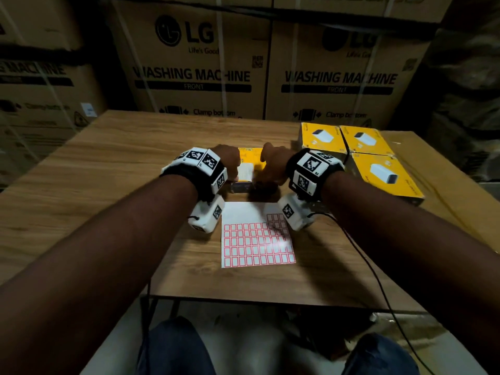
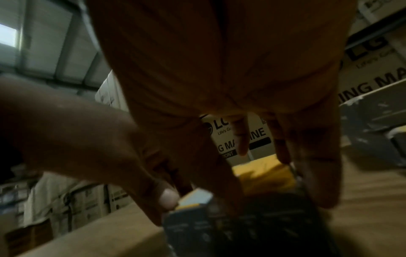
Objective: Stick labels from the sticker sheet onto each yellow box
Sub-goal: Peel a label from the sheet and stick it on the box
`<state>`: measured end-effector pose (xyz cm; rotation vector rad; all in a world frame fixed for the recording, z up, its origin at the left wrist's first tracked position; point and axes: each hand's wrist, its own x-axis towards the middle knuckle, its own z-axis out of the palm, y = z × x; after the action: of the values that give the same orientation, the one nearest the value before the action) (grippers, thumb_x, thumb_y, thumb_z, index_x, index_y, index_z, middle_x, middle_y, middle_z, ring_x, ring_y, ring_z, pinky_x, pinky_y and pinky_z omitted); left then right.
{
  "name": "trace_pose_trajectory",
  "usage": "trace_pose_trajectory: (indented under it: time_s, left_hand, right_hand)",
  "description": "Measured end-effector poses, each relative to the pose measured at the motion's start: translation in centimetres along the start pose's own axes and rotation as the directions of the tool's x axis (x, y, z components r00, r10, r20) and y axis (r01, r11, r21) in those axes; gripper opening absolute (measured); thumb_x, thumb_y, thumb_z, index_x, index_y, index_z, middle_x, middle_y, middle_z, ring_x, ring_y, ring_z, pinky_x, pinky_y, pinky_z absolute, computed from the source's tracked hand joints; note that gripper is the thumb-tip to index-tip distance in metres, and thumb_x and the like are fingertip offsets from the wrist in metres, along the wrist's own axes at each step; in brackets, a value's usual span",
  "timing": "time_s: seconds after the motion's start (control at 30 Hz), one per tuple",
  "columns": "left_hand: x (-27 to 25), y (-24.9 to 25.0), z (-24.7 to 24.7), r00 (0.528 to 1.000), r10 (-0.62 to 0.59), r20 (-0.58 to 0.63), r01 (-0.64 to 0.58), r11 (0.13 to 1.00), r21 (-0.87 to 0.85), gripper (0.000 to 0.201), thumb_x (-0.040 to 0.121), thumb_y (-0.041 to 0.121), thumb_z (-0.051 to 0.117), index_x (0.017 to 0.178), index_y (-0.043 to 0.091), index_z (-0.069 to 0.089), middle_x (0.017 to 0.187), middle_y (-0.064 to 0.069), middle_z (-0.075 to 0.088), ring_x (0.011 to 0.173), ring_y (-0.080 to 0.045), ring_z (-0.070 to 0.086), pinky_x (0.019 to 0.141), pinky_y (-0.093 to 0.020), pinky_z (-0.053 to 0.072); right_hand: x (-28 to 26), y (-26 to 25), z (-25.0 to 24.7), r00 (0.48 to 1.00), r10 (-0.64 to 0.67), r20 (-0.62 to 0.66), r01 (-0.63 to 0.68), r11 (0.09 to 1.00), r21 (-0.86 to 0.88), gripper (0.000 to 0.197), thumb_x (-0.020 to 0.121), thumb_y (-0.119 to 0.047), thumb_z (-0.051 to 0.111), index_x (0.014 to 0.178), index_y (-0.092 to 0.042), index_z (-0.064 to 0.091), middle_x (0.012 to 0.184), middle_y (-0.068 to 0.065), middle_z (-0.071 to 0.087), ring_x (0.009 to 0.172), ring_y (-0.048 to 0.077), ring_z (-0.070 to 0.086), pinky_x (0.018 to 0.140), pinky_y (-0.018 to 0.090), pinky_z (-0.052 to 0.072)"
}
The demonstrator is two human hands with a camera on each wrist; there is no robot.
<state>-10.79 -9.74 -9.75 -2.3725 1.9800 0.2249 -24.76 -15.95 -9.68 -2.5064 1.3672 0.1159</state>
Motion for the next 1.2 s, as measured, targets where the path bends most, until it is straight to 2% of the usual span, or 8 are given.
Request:
trace_pose_trajectory:
  time_s: [0.1,0.23,0.33,0.43,0.63,0.77,0.97,1.2]
  left_hand:
    - [-0.3,0.2,-0.3,1.0,-0.014,0.001,0.014,0.998,-0.063,0.023,0.085,0.007,0.065,0.109,0.007,0.066,0.122,-0.015,0.064,0.113,-0.029,0.06,0.092,-0.033,0.05]
    - [-1.1,0.1,0.0,0.996,0.039,0.083,-0.02,0.975,-0.22,0.02,0.091,0.005,0.057,0.108,0.004,0.068,0.099,-0.01,0.073,0.083,-0.022,0.069,0.082,-0.036,0.057]
    - [-1.2,-0.1,0.0,0.993,0.059,0.101,-0.018,0.932,-0.362,0.023,0.095,0.001,0.053,0.112,0.008,0.067,0.103,-0.012,0.071,0.079,-0.02,0.069,0.072,-0.028,0.055]
    - [-0.1,-1.2,0.0,0.994,-0.062,-0.088,0.037,0.965,-0.259,0.029,0.087,0.013,0.068,0.116,0.018,0.069,0.12,-0.006,0.068,0.111,-0.024,0.062,0.091,-0.029,0.047]
    - [0.2,-2.9,1.0,0.984,-0.144,-0.104,0.119,0.97,-0.212,0.06,0.084,0.023,0.073,0.138,0.015,0.048,0.137,-0.01,0.055,0.125,-0.029,0.052,0.097,-0.032,0.043]
    - [-0.1,-3.1,1.0,0.988,-0.131,-0.082,0.112,0.973,-0.203,0.052,0.085,0.023,0.073,0.131,0.008,0.056,0.129,-0.011,0.06,0.119,-0.029,0.056,0.097,-0.034,0.047]
    - [-0.7,-2.7,-0.1,0.998,-0.05,0.027,0.055,0.97,-0.238,0.016,0.087,0.011,0.068,0.103,0.007,0.073,0.097,-0.01,0.075,0.092,-0.023,0.07,0.086,-0.031,0.055]
    - [-0.1,-2.5,0.7,0.998,0.032,-0.055,-0.036,0.997,-0.072,0.065,0.074,0.015,0.081,0.133,0.017,0.053,0.127,-0.01,0.061,0.117,-0.029,0.057,0.089,-0.029,0.044]
  right_hand:
    - [-0.2,-0.3,-0.7,0.992,-0.032,0.122,0.023,0.997,0.072,0.095,0.072,-0.049,0.072,0.146,-0.014,0.024,0.131,0.011,0.056,0.094,0.023,0.054,0.074,0.034,0.051]
    - [-0.3,-0.6,0.3,0.995,-0.046,0.089,0.045,0.999,0.008,0.131,0.034,-0.078,0.057,0.146,-0.019,0.022,0.14,0.006,0.047,0.12,0.027,0.052,0.1,0.043,0.045]
    - [0.4,-0.3,1.9,0.999,-0.02,-0.033,0.018,0.999,-0.038,0.1,0.06,-0.066,0.071,0.133,-0.011,0.032,0.13,0.017,0.046,0.119,0.039,0.052,0.097,0.048,0.045]
    - [0.9,0.1,3.2,0.986,0.044,-0.16,-0.042,0.999,0.018,0.081,0.068,-0.051,0.077,0.125,-0.008,0.041,0.122,0.019,0.054,0.113,0.038,0.056,0.087,0.039,0.047]
    - [0.8,0.5,0.9,0.992,-0.111,0.058,0.109,0.993,0.045,0.1,0.056,-0.036,0.092,0.136,-0.013,0.036,0.133,0.009,0.051,0.118,0.03,0.052,0.096,0.042,0.048]
    - [1.2,0.5,0.8,0.979,-0.199,-0.05,0.197,0.979,-0.043,0.06,0.079,-0.015,0.075,0.133,-0.012,0.049,0.135,0.012,0.053,0.122,0.029,0.051,0.093,0.03,0.042]
    - [1.3,0.5,1.4,0.956,-0.203,-0.213,0.207,0.978,-0.005,0.028,0.087,-0.022,0.064,0.114,-0.014,0.064,0.121,0.011,0.063,0.113,0.029,0.057,0.086,0.031,0.046]
    - [0.3,-0.4,1.4,0.99,-0.12,-0.08,0.126,0.989,0.074,0.053,0.087,-0.05,0.059,0.125,-0.013,0.058,0.13,0.014,0.057,0.119,0.031,0.052,0.092,0.032,0.044]
